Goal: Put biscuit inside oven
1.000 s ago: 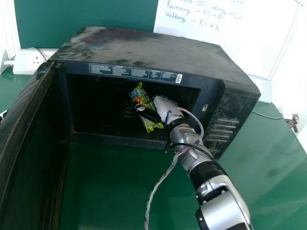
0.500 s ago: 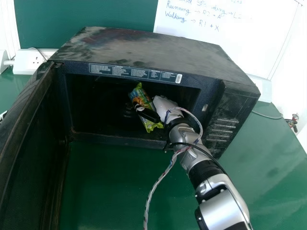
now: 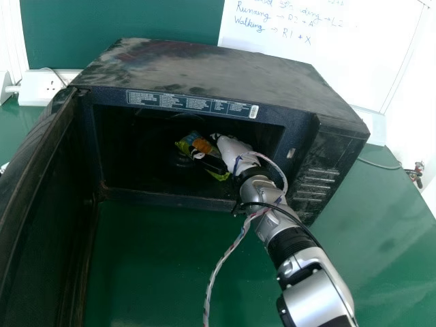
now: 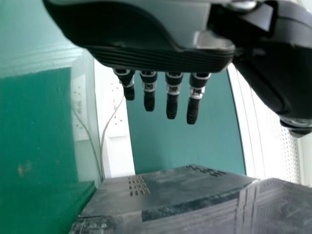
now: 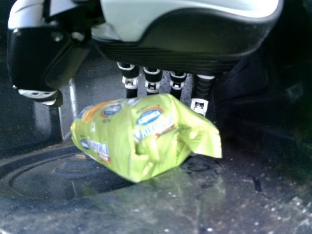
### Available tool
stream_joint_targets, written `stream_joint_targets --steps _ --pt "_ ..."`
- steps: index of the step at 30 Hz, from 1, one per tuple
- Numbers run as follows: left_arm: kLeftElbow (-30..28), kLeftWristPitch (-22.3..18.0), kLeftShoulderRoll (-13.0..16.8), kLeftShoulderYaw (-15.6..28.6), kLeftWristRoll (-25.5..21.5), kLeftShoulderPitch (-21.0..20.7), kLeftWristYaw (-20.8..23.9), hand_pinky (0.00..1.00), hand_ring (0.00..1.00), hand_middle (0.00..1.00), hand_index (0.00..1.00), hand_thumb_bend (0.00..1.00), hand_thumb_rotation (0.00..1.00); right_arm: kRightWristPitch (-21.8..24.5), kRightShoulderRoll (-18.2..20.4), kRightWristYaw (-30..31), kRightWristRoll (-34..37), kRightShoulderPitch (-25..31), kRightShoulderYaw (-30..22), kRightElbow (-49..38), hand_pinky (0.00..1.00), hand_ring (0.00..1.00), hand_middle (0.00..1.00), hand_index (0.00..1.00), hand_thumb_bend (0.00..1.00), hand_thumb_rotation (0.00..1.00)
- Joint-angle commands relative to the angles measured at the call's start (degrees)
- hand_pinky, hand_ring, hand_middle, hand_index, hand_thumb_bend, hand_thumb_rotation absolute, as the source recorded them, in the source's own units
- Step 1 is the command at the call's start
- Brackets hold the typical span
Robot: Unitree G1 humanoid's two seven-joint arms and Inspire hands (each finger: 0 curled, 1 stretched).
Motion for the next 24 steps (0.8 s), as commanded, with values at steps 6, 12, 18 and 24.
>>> stream_joint_targets --steps 6,12,18,24 --pt "-1.61 0.91 0.45 0.47 -0.68 1.53 -0.35 0.93 0.85 0.85 0.85 0.82 0.80 -0.32 -0.06 0.37 0.52 -0.25 0.26 -1.25 0.47 0.82 0.94 0.99 0.88 0.68" --pt "-0.78 0.21 0.51 0.66 -1.08 1.29 -1.65 0.94 0.84 0.85 0.85 0.82 0.81 0.07 0.00 0.67 0.76 -0.03 0.16 -1.55 0.51 0.84 0.94 1.00 0.87 0.72" --pt "-0.17 -0.26 0.53 0.78 -1.08 1.01 -2.19 0.93 0.86 0.85 0.83 0.83 0.79 -0.50 -0.21 -1.04 0.48 0.60 0.30 -2.36 0.52 0.84 0.94 1.00 0.85 0.74" --pt "-0.25 0.18 0.66 0.73 -0.63 1.01 -1.91 0.96 0.88 0.86 0.86 0.83 0.78 -1.32 -0.84 -4.22 0.38 2.92 0.14 -4.95 0.52 0.84 0.94 1.00 0.87 0.74"
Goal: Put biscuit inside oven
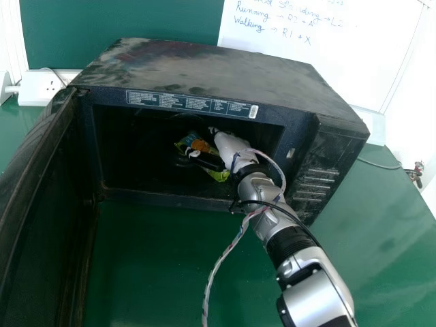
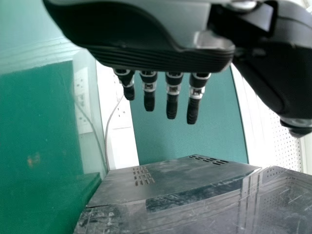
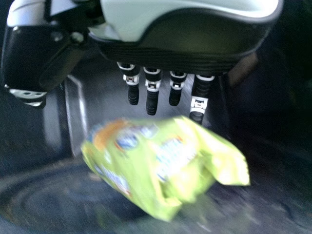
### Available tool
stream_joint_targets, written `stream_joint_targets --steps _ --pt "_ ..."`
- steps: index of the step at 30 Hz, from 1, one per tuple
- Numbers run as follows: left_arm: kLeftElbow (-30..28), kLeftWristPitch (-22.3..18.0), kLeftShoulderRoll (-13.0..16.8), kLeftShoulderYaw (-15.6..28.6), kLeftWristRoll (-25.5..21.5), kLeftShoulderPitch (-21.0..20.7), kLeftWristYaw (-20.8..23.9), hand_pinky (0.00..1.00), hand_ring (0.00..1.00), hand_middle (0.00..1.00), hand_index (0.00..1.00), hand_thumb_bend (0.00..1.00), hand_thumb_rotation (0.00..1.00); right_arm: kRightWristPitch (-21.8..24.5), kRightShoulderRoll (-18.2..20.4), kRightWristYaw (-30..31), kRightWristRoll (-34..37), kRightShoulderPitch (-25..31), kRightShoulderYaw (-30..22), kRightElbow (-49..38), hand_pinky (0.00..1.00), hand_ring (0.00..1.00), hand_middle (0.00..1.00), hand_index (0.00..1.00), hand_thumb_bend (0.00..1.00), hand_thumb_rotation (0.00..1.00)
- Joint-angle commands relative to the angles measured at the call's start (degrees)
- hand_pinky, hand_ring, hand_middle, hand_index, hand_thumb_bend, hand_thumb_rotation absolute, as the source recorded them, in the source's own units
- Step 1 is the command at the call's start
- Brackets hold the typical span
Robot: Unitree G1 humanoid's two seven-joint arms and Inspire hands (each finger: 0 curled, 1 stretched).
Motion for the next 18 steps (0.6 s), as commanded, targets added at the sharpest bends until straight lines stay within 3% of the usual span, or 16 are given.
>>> stream_joint_targets --steps 1,8,18 --pt "-0.05 -0.19 0.61 0.66 -0.30 0.34 0.15 0.96 0.88 0.87 0.86 0.84 0.79 -0.07 -0.87 -1.56 -0.12 2.14 0.29 -1.37 0.52 0.83 0.94 1.00 0.87 0.74" --pt "0.08 -0.14 0.47 0.51 -0.35 0.05 0.31 0.94 0.89 0.89 0.88 0.85 0.82 -0.83 -2.80 -5.01 -0.93 6.66 0.34 -7.26 0.51 0.83 0.93 0.99 0.87 0.71" --pt "0.76 -0.20 0.76 0.49 0.10 -0.31 0.32 0.90 0.86 0.87 0.84 0.84 0.81 0.39 -6.73 -5.75 -3.11 16.63 0.02 -24.06 0.51 0.82 0.93 1.00 0.86 0.71"
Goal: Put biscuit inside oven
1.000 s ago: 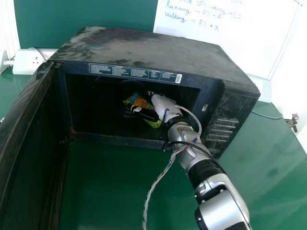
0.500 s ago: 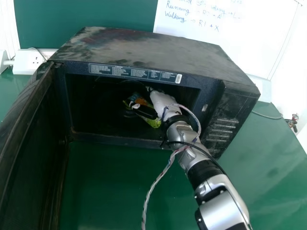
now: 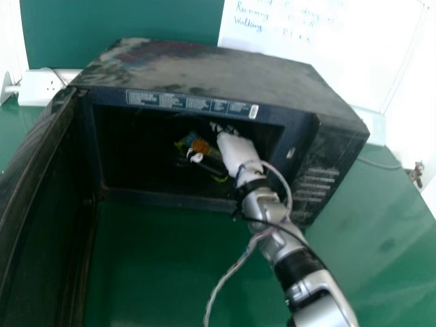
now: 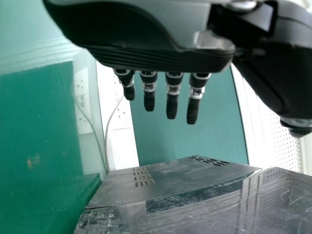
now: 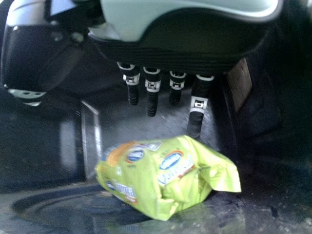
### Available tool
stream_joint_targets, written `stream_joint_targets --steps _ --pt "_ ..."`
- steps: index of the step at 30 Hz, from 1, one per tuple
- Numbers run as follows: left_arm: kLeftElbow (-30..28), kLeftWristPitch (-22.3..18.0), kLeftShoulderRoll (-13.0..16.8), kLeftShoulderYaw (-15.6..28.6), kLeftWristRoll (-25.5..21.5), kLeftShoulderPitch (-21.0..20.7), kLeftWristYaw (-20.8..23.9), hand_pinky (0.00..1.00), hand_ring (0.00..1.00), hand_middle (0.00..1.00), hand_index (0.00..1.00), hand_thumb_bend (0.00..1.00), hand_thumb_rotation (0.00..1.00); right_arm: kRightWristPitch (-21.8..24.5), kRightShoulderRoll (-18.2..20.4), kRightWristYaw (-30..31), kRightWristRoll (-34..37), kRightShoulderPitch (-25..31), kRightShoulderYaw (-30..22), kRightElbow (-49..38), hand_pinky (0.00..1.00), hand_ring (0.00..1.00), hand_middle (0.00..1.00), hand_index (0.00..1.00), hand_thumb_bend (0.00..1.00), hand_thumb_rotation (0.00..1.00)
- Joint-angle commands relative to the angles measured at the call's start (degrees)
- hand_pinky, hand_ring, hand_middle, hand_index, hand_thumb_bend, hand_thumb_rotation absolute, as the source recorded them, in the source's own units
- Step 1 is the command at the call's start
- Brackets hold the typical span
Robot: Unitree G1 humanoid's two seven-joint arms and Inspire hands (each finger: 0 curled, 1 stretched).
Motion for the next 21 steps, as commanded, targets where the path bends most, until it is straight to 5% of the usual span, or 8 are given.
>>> stream_joint_targets --steps 1,21 --pt "0.45 -0.21 0.75 0.50 -0.18 0.14 -0.01 0.90 0.86 0.86 0.84 0.84 0.82 0.42 -1.43 0.17 -0.51 2.99 -0.61 -4.21 0.52 0.82 0.93 0.99 0.87 0.71" --pt "-0.28 0.82 0.66 0.40 -0.28 0.10 0.30 0.83 0.82 0.86 0.81 0.87 0.86 1.02 -7.15 5.68 -1.53 18.75 -4.94 -29.35 0.51 0.81 0.92 0.99 0.88 0.70"
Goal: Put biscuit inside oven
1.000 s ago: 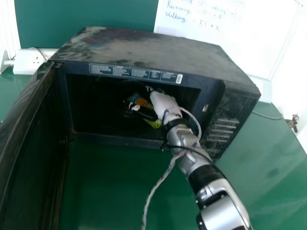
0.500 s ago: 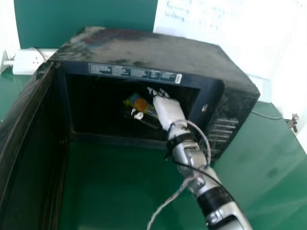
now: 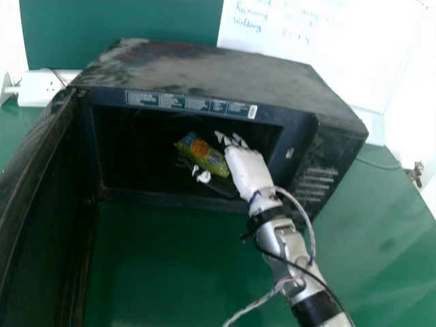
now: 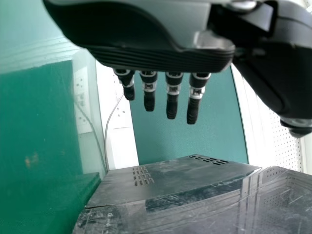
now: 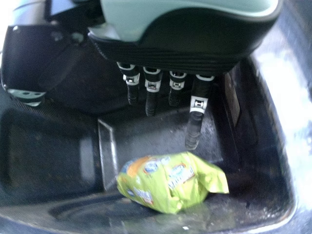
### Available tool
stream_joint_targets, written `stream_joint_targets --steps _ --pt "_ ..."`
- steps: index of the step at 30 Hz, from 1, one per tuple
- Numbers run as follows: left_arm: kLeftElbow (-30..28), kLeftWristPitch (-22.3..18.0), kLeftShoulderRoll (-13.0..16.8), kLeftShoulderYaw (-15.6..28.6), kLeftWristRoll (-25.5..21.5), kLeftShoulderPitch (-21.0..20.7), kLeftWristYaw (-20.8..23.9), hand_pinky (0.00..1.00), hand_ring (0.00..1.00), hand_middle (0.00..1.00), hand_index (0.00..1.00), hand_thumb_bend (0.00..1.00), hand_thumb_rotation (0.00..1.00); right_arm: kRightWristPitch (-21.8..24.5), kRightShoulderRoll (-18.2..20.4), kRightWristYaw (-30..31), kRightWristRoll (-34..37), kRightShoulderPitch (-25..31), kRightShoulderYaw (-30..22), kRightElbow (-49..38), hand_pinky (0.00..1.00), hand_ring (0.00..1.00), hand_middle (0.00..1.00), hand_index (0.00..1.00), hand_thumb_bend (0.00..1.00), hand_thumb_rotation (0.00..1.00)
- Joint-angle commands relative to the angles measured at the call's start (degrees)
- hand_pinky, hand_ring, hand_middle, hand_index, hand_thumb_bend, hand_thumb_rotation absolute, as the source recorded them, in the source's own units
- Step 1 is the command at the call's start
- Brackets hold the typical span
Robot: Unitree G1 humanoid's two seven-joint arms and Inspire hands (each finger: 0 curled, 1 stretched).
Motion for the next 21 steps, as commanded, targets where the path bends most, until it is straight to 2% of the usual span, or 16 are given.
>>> stream_joint_targets --steps 1,4,10,14,21 --pt "-0.33 0.40 0.60 0.38 -0.18 0.35 0.39 0.82 0.82 0.86 0.81 0.87 0.86 -0.86 -1.26 0.29 -0.48 2.83 -0.94 -2.94 0.51 0.81 0.92 0.99 0.88 0.70" --pt "-0.46 0.27 0.63 0.33 0.04 0.36 0.43 0.83 0.81 0.85 0.80 0.87 0.85 -1.04 -1.83 -0.59 -1.66 5.98 -1.50 -6.66 0.51 0.81 0.92 0.99 0.87 0.71" --pt "0.43 -0.27 0.94 0.43 0.00 0.08 -0.07 0.91 0.85 0.86 0.81 0.87 0.84 -2.33 -2.65 -0.74 -3.35 12.55 -2.92 -14.51 0.51 0.81 0.92 0.99 0.85 0.71" --pt "1.01 -0.57 1.20 0.41 0.07 -0.10 -0.28 0.99 0.88 0.88 0.83 0.87 0.82 -2.72 -2.87 1.57 -2.46 16.58 -4.16 -19.76 0.51 0.81 0.92 1.00 0.85 0.72" --pt "1.39 -0.62 1.25 0.28 0.08 -0.54 0.02 1.00 0.88 0.90 0.84 0.89 0.86 -3.01 -2.18 3.51 -2.32 22.48 -5.89 -27.25 0.51 0.81 0.91 0.99 0.86 0.72"
